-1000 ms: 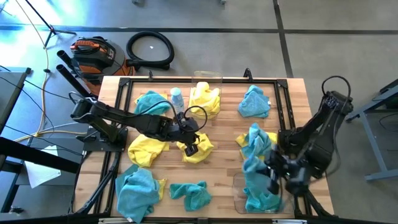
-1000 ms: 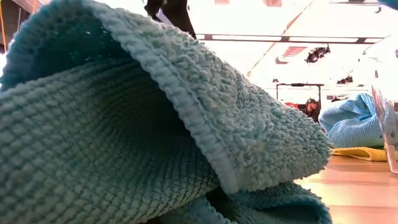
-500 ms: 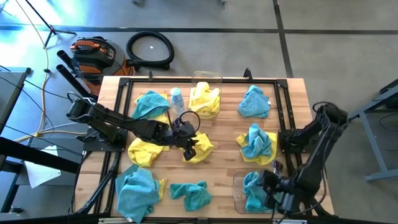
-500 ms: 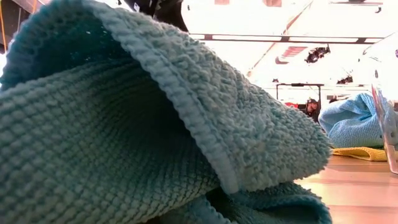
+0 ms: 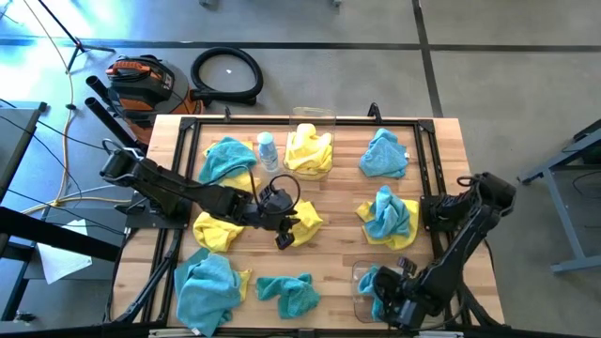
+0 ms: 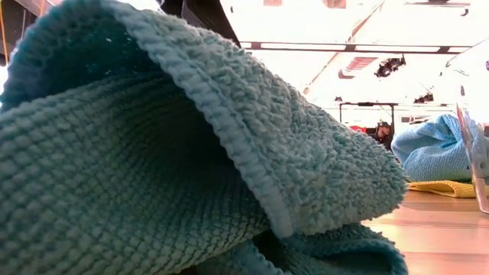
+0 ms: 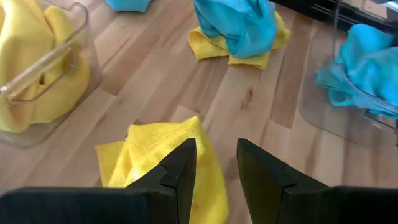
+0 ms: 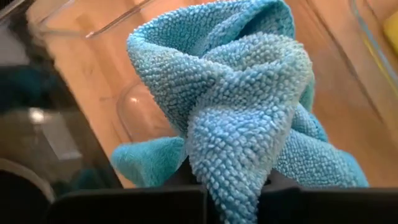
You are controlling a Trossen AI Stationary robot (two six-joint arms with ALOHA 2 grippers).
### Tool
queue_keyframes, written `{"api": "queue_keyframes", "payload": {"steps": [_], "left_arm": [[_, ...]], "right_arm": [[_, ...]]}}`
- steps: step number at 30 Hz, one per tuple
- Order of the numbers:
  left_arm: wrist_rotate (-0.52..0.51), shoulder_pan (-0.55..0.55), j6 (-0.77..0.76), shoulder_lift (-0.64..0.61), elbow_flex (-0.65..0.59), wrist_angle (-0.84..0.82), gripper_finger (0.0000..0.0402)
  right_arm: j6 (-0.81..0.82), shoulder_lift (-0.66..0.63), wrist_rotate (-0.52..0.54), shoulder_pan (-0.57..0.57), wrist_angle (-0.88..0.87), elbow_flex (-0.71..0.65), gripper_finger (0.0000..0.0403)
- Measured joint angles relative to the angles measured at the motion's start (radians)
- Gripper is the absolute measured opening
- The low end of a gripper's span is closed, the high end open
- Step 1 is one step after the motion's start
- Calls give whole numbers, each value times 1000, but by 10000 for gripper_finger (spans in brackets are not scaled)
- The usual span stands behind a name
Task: Sort microfiber towel by color & place in baskets
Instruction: Put the blue towel into the bottom transparent bin
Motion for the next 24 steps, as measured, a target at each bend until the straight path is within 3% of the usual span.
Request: {"api": "queue_keyframes", "payload": {"steps": [11, 24], "left_arm": [[-6, -46, -16, 0, 0, 0, 103], [-4, -59, -36, 0, 0, 0, 103]], "right_arm": [[221, 60, -67, -22, -6, 0, 15], [211, 108, -68, -30, -6, 0, 29]]}}
